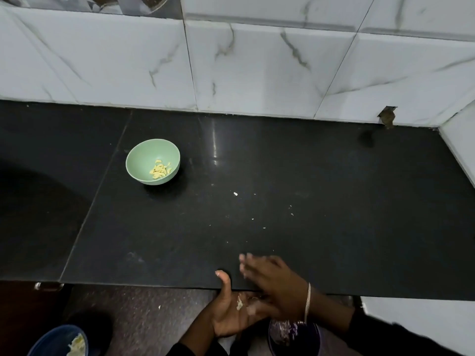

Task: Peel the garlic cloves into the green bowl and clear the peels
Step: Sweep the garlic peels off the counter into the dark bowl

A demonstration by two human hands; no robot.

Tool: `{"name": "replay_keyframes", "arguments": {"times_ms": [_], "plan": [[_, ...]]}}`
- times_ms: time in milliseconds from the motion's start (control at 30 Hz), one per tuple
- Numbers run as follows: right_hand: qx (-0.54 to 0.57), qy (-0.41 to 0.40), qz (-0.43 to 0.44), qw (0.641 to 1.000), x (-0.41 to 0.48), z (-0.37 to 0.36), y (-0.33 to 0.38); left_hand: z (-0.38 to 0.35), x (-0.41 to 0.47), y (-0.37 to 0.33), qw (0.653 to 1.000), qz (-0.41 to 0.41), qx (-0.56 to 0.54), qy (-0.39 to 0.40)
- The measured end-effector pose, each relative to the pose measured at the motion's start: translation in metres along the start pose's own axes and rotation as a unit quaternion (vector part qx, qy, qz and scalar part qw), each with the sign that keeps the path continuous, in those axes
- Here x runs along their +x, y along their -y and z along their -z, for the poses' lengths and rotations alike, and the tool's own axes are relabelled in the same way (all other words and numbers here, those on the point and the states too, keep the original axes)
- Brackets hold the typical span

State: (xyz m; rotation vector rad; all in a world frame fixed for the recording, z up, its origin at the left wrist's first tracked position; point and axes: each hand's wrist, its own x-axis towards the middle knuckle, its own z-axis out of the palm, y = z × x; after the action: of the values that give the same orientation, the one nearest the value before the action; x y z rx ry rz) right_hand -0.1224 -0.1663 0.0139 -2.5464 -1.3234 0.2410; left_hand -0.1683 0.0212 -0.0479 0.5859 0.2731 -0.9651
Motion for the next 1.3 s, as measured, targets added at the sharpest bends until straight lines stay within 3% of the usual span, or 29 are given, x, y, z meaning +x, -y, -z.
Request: {"name": "replay_keyframes", "arguments": {"times_ms": [133,267,367,633,933,1033,1167,1300], "plan": [[0.053,-0.074,-0.133,0.987,0.082,0.038,-0.061,0.004,0.001,-0.001,0.998,0.030,0.051,0.033],[0.005,-0.033,-0.185,0.982,0.149,0.055,-0.094,0.005,0.002,-0.002,0.997,0.033,0.055,0.041],[-0.028,0.027,-0.172,0.984,0.167,0.049,-0.096,0.005,0.001,-0.004,0.996,0.039,0.064,0.039],[-0.035,0.037,-0.125,0.991,0.083,0.009,-0.042,0.010,0.004,-0.003,0.997,0.047,0.029,0.052],[-0.054,-0.002,-0.065,0.996,-0.021,-0.032,0.039,0.008,0.006,0.002,0.990,0.022,-0.140,0.005],[-0.049,-0.052,-0.050,0.996,-0.037,-0.040,0.052,0.009,0.005,0.004,0.990,0.030,-0.140,-0.009],[0.034,-0.197,-0.066,0.977,-0.021,-0.042,0.036,0.006,0.005,0.005,0.993,0.024,-0.105,-0.051],[0.046,-0.186,-0.111,0.975,-0.004,-0.053,0.033,-0.001,0.000,0.003,0.996,0.020,-0.057,-0.070]]}}
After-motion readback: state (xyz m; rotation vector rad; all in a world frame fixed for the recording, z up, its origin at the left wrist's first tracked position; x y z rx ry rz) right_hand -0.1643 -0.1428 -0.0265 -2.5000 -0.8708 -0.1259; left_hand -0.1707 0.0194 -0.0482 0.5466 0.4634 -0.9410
